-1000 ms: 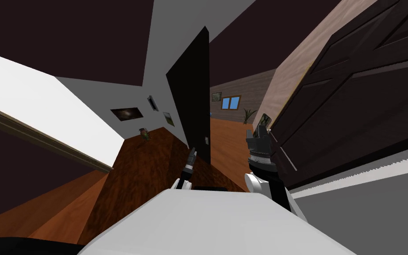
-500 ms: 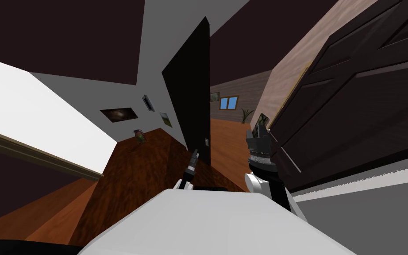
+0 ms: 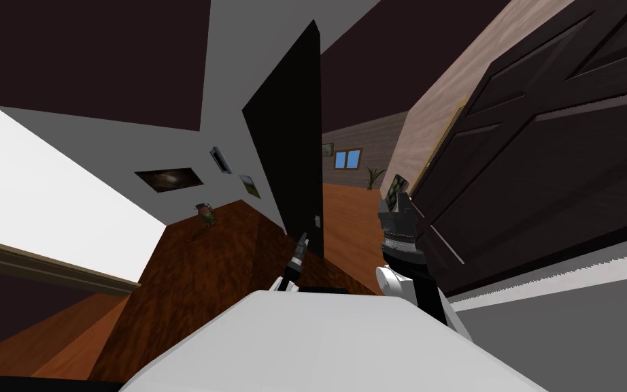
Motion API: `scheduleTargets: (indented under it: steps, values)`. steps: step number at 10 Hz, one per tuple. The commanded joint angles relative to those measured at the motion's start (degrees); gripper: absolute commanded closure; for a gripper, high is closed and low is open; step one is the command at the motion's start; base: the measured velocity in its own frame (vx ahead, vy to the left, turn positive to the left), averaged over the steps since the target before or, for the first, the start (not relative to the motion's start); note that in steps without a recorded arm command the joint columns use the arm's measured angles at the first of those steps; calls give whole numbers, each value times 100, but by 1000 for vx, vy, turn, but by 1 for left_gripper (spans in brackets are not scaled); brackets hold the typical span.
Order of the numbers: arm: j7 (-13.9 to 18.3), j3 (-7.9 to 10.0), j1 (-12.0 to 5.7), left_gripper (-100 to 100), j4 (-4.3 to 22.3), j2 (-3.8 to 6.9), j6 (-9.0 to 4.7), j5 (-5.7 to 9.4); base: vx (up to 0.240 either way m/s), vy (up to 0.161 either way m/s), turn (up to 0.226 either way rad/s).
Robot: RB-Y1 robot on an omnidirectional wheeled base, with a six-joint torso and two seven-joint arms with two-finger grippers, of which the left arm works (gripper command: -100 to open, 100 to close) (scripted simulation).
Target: Push the door open
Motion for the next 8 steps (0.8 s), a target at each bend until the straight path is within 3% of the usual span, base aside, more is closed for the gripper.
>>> scheduleTargets:
  steps: [1,8]
  values:
    - [27,-103,-53,-100,197,9,-37,2,136,109,-111]
    - [103,-374,-310,-100,944,2,-206,18,80,57,-65]
